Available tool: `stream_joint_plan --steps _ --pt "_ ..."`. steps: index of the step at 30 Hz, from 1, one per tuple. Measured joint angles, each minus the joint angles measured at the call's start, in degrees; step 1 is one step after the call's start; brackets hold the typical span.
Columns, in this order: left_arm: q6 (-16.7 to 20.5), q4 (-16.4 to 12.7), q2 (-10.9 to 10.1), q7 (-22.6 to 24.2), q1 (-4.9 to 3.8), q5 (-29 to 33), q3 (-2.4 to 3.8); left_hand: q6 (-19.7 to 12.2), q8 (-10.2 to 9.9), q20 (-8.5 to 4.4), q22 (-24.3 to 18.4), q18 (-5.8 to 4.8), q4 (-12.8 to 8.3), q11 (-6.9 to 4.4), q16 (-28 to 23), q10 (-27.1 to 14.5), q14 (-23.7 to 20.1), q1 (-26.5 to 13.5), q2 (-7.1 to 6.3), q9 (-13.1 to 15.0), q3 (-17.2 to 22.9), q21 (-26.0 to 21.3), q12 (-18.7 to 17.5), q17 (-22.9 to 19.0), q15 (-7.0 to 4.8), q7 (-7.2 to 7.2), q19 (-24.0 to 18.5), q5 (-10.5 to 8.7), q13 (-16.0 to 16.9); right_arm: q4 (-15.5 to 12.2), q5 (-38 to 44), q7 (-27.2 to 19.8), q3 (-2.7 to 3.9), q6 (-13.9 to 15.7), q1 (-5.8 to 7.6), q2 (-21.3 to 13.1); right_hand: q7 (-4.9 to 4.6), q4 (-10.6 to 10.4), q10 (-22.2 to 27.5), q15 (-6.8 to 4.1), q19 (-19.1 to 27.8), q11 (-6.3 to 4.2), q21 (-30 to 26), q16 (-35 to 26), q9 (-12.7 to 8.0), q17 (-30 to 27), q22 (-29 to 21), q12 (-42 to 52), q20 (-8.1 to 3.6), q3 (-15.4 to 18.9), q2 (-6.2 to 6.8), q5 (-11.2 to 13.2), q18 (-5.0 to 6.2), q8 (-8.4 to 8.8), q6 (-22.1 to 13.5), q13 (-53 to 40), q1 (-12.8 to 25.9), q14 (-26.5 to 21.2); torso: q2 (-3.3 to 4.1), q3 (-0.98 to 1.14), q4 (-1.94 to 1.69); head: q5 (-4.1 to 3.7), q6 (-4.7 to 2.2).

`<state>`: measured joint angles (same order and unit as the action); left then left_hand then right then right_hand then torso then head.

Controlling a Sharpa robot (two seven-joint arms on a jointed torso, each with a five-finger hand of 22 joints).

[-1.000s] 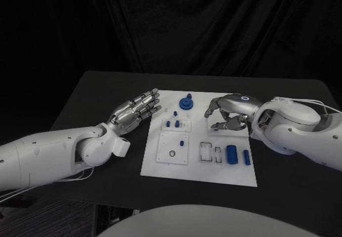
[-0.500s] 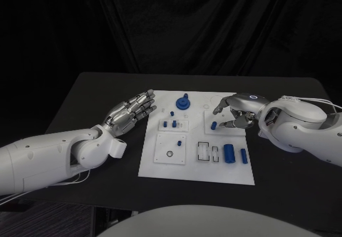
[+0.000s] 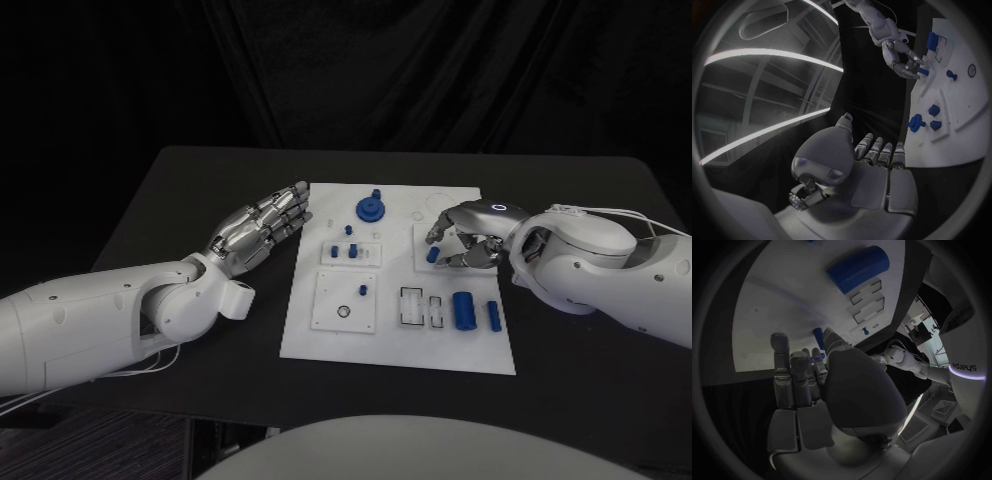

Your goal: Assemble the parts on the task board

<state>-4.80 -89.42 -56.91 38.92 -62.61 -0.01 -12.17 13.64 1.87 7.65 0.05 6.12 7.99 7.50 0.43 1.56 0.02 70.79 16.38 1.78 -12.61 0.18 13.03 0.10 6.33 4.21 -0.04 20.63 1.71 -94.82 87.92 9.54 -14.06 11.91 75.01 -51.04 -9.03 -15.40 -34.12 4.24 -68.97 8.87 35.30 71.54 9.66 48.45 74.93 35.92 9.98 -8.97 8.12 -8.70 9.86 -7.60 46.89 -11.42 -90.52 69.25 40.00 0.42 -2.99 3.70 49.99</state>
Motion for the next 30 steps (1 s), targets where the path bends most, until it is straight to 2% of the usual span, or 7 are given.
stream_joint_plan --steps 2,11,12,13,14,23,30 --pt "0.1 0.0 0.0 0.0 0.01 0.0 0.0 0.0 0.0 0.0 0.0 0.0 0.0 0.0 0.0 0.0 0.0 0.0 0.0 0.0 0.0 0.0 0.0 0.0 0.0 -0.01 0.0 0.0 0.0 0.3 0.0 -0.1 0.01 0.1 -0.26 0.3 -0.06 0.2 -1.1 0.0 -0.1 -0.17 0.5 0.0 0.0 0.0 0.0 0.2 -0.11 -0.2 -0.36 -0.7 0.0 -0.27 0.9 0.3 -0.4 0.0 0.0 0.01 0.01 0.01 0.0" --pt "0.2 0.0 -0.1 0.0 0.02 0.0 0.02 0.0 0.0 -0.19 0.0 -0.04 0.0 0.0 0.0 0.0 0.0 0.5 0.0 0.0 0.0 0.0 0.0 0.0 0.0 -0.01 0.2 0.47 0.0 1.2 0.0 -0.9 0.0 0.8 -1.04 1.1 -0.8 2.0 -9.0 -1.85 -1.9 -1.65 4.1 0.8 1.2 1.1 0.0 -1.1 -1.53 -2.8 -1.7 -4.3 0.0 -2.22 6.2 2.5 -2.2 1.8 0.02 0.04 0.01 0.19 0.0" --pt "0.2 0.0 -0.1 0.0 0.02 0.0 0.02 0.0 0.0 -0.2 0.0 -0.73 0.0 0.0 0.0 0.0 0.0 0.5 0.0 0.0 0.0 0.0 0.0 0.0 0.0 -0.01 0.2 0.47 0.0 1.2 0.0 -1.0 0.01 1.0 -1.06 1.1 -0.76 2.1 -10.0 -1.98 -2.2 -1.85 4.5 0.8 1.3 1.2 0.0 -1.5 -1.76 -3.1 -1.61 -4.3 0.0 -2.34 6.8 2.8 -2.3 2.0 0.04 0.03 0.01 0.23 0.0" --pt "0.2 0.0 -0.1 0.0 0.03 0.0 0.02 0.0 0.0 -0.2 0.0 -0.9 0.0 0.0 0.0 0.0 0.0 0.5 0.0 0.0 0.0 0.0 0.0 0.0 0.01 -0.01 0.2 0.47 0.0 1.3 0.0 -1.2 0.01 1.2 -1.08 1.1 -0.47 2.3 -11.7 -2.22 -2.8 -2.18 5.5 1.1 1.6 1.5 0.0 -1.8 -1.92 -3.8 -1.9 -4.6 -0.09 -2.79 7.7 3.2 -2.8 2.7 0.05 0.03 0.01 0.24 0.0" --pt "0.2 0.1 -0.1 0.0 0.03 0.0 0.02 0.0 0.0 -0.2 0.0 -0.9 -0.1 0.0 0.0 0.0 0.0 0.5 0.0 0.0 -0.1 0.0 0.0 0.0 0.01 -0.01 0.2 0.47 0.0 1.3 0.0 -1.3 0.01 1.4 -1.1 1.2 -0.24 2.4 -13.1 -2.43 -3.0 -2.46 6.2 1.2 1.9 1.7 0.0 -2.4 -2.22 -4.3 -1.97 -4.8 -0.94 -3.0 8.2 3.4 -2.8 3.1 0.05 0.03 0.02 0.26 0.0" --pt "0.1 0.3 0.1 0.0 0.07 0.1 0.01 0.0 0.0 -0.19 0.0 -0.89 -0.2 0.19 0.0 0.2 0.0 0.7 0.23 0.0 -0.2 0.0 0.0 0.0 0.01 -0.01 0.2 0.71 0.0 1.5 0.0 -2.3 0.0 3.2 -1.19 1.3 0.79 3.1 -20.1 -3.56 -3.9 -3.9 7.5 0.8 3.6 1.4 0.0 -5.6 -3.12 -6.1 -2.31 -5.2 -0.96 -3.89 10.7 5.0 -3.2 4.2 0.05 0.02 0.07 0.07 0.0" --pt "0.1 0.4 0.1 0.0 0.13 0.1 0.01 -0.2 0.0 -0.19 0.0 -0.89 -0.3 0.19 0.0 0.2 0.0 0.9 0.0 0.0 0.0 0.0 0.0 0.0 0.01 0.2 0.2 0.7 0.0 1.7 0.0 -3.1 -0.03 4.8 -1.23 1.5 1.68 3.1 -23.9 -4.49 -4.9 -5.02 9.7 0.8 4.4 2.5 0.0 -7.3 -4.05 -6.1 -1.87 -3.8 -0.95 -4.86 13.1 5.5 -2.5 5.5 -0.04 0.01 0.07 0.06 0.0"
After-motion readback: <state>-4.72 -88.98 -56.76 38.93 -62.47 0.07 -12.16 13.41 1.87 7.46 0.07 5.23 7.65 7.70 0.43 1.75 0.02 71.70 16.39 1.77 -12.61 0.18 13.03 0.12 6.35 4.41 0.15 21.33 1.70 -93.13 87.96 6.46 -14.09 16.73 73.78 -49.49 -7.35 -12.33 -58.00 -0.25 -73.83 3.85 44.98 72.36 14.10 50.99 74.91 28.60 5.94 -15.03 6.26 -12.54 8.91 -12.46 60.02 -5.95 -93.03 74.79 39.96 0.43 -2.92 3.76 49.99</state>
